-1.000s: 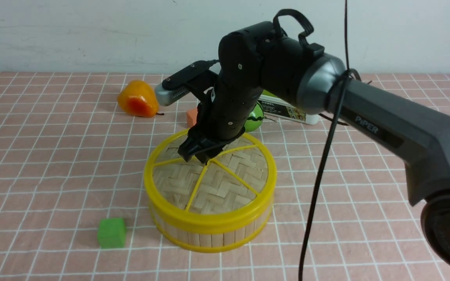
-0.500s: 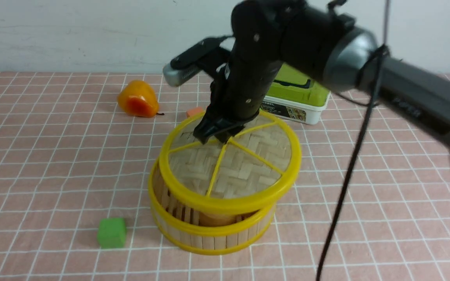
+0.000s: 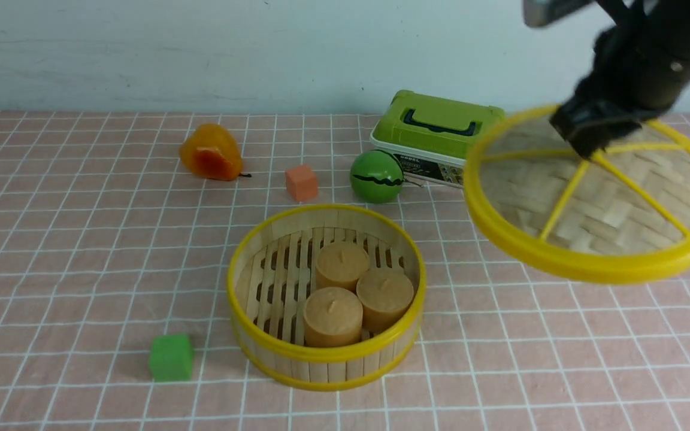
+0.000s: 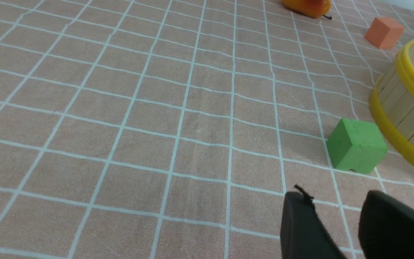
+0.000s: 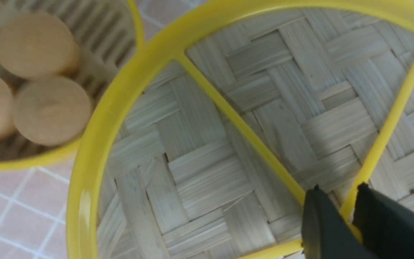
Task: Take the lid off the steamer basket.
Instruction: Use the right arm to place the steamer lid on the table
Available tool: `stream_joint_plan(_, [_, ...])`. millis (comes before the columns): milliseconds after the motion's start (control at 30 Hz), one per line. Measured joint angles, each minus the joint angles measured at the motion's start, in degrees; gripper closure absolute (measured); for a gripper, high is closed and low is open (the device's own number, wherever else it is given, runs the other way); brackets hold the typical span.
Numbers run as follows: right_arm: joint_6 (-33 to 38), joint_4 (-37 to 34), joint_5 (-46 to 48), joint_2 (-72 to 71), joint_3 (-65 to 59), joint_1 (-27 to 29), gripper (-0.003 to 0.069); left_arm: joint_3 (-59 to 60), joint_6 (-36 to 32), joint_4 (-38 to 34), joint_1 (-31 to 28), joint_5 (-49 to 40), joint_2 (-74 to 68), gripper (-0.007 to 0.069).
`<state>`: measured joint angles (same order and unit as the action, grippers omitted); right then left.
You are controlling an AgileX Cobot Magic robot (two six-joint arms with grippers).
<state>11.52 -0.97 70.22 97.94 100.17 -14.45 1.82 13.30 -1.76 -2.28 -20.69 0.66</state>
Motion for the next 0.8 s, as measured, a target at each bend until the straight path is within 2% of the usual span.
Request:
stream_joint_plan(67, [0.0, -2.0, -6.9, -0.1, -8.9, 3.0, 0.0580, 0.0, 0.0, 0.0, 0.0, 0.0, 0.0, 0.0386])
stream_joint_plan(133, [0.0, -3.0, -10.1, 0.3, -12.4, 3.6, 0.0580, 0.0, 0.0, 0.0, 0.0, 0.0, 0.0, 0.0386])
stream_joint_plan(167, [0.1, -3.9, -15.5, 0.8, -16.2, 4.0, 0.0580, 0.0, 0.0, 0.0, 0.0, 0.0, 0.0, 0.0386])
stream_joint_plan(300, [0.1, -4.9, -26.3, 3.4, -23.3, 4.1, 0.0580, 0.0, 0.0, 0.0, 0.0, 0.0, 0.0, 0.0386])
stream_joint_plan(567, [0.1, -4.9, -33.9, 8.4, -24.7, 4.1, 0.0573, 0.0, 0.0, 0.0, 0.0, 0.0, 0.0, 0.0386])
stream_joint_plan(733, [0.1, -4.9, -34.6, 8.9, -24.7, 4.1, 0.0507, 0.0, 0.0, 0.0, 0.0, 0.0, 0.0, 0.0386])
stream_joint_plan(800, [0.1, -4.8, -34.5, 8.0, -24.7, 4.1, 0.0435, 0.0, 0.0, 0.0, 0.0, 0.0, 0.0, 0.0386])
